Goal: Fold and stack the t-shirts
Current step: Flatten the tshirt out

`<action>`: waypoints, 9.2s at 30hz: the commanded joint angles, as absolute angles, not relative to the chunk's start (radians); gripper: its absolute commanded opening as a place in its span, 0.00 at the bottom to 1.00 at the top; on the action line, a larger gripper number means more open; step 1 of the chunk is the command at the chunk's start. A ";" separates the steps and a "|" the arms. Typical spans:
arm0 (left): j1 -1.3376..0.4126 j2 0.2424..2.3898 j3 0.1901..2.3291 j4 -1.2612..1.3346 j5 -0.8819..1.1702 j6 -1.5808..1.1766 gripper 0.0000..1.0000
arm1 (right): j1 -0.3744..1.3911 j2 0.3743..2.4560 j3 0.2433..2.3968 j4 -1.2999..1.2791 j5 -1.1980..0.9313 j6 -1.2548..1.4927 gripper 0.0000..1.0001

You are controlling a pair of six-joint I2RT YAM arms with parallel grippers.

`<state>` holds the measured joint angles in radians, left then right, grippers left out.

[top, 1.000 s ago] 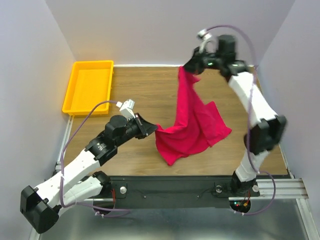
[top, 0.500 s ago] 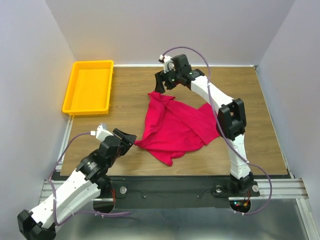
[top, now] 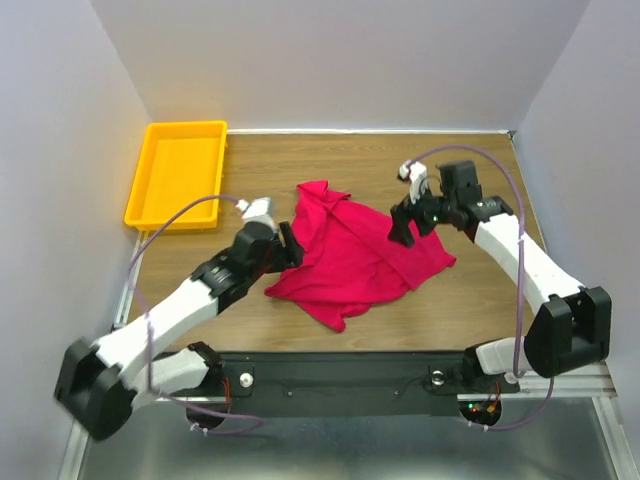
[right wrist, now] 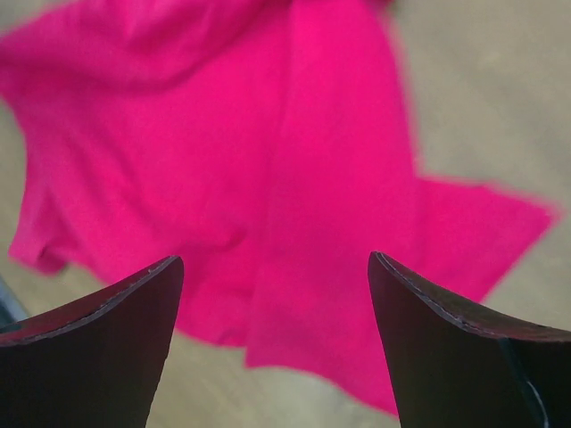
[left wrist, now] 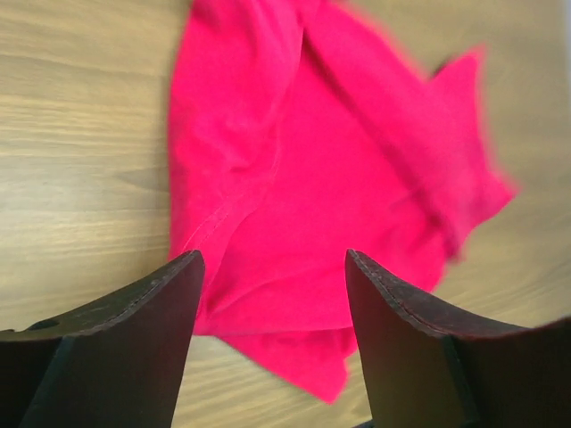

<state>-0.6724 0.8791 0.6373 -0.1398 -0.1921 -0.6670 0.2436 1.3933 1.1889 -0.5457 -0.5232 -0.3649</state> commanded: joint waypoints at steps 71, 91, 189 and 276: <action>-0.798 1.802 1.178 -0.248 -0.327 -0.166 0.45 | 0.253 1.387 1.055 -0.724 -0.322 -0.391 0.01; -0.662 1.475 0.994 -0.183 -0.182 -0.293 0.00 | 0.043 1.345 1.138 -0.724 -0.267 -0.417 0.01; -0.917 1.858 1.462 -0.308 -0.479 -0.161 0.00 | -0.327 1.554 1.084 -0.641 -0.631 -0.535 0.01; -0.394 1.375 1.355 0.124 -0.269 0.003 0.00 | -0.239 1.387 1.517 -0.597 -0.718 -0.463 0.01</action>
